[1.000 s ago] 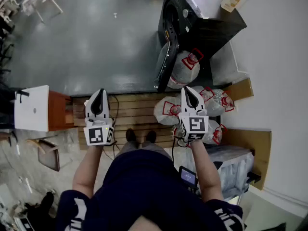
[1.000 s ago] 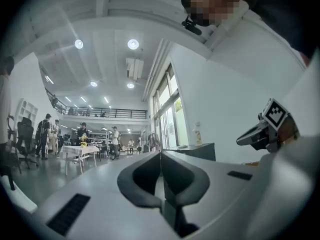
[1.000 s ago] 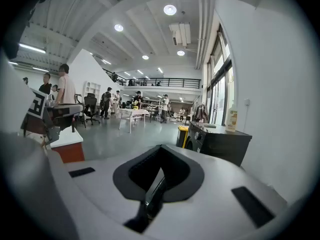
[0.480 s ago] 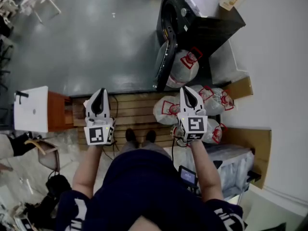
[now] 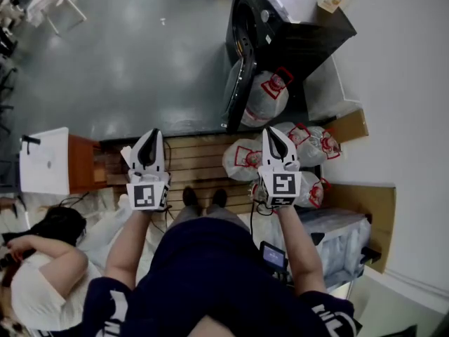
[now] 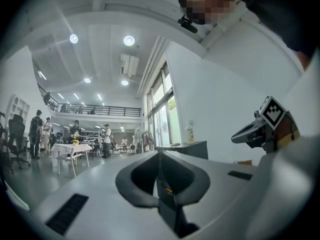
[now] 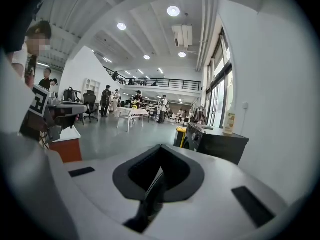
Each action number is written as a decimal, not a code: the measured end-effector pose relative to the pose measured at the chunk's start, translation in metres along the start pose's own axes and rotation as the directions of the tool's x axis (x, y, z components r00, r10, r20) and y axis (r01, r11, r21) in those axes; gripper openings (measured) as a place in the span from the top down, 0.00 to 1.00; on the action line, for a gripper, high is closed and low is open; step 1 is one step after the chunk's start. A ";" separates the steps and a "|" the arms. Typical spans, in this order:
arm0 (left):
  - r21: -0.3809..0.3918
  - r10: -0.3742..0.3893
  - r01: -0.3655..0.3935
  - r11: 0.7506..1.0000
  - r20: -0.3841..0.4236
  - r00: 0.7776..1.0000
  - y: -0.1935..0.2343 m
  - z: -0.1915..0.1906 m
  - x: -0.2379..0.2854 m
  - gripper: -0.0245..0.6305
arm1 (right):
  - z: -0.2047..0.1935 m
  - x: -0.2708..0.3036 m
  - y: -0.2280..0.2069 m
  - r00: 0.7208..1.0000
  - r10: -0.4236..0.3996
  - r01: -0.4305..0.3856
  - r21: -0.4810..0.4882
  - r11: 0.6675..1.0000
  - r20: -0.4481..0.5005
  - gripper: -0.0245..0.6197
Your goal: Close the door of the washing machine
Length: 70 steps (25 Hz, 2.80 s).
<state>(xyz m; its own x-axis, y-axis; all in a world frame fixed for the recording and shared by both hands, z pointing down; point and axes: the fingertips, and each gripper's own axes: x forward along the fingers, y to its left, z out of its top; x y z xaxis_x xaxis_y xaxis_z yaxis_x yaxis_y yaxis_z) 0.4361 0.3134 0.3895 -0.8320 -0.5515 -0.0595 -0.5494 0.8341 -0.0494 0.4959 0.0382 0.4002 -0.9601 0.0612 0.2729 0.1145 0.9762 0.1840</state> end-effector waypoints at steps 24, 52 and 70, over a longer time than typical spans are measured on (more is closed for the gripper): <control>-0.023 -0.258 0.257 0.966 -0.066 0.964 -0.083 -0.027 0.044 0.70 | -0.025 -0.020 -0.024 0.999 -0.024 0.025 0.035 0.999 -0.033 0.93; 0.022 -0.454 0.473 0.881 -0.248 0.856 -0.169 -0.118 0.081 0.48 | -0.059 -0.026 -0.035 0.995 -0.026 0.032 0.056 0.998 -0.099 0.93; 0.046 -0.360 0.430 0.902 -0.472 0.805 -0.244 -0.278 0.138 0.48 | -0.127 -0.053 -0.058 0.975 -0.054 0.077 0.098 0.992 -0.218 0.93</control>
<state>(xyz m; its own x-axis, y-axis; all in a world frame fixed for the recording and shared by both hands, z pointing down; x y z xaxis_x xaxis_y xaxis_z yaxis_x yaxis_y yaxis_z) 0.4334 0.0362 0.6707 -0.5084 -0.7401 0.4402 -0.8496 0.5145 -0.1163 0.5723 -0.0482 0.4949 -0.8863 -0.0387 0.4615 0.0145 0.9937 0.1112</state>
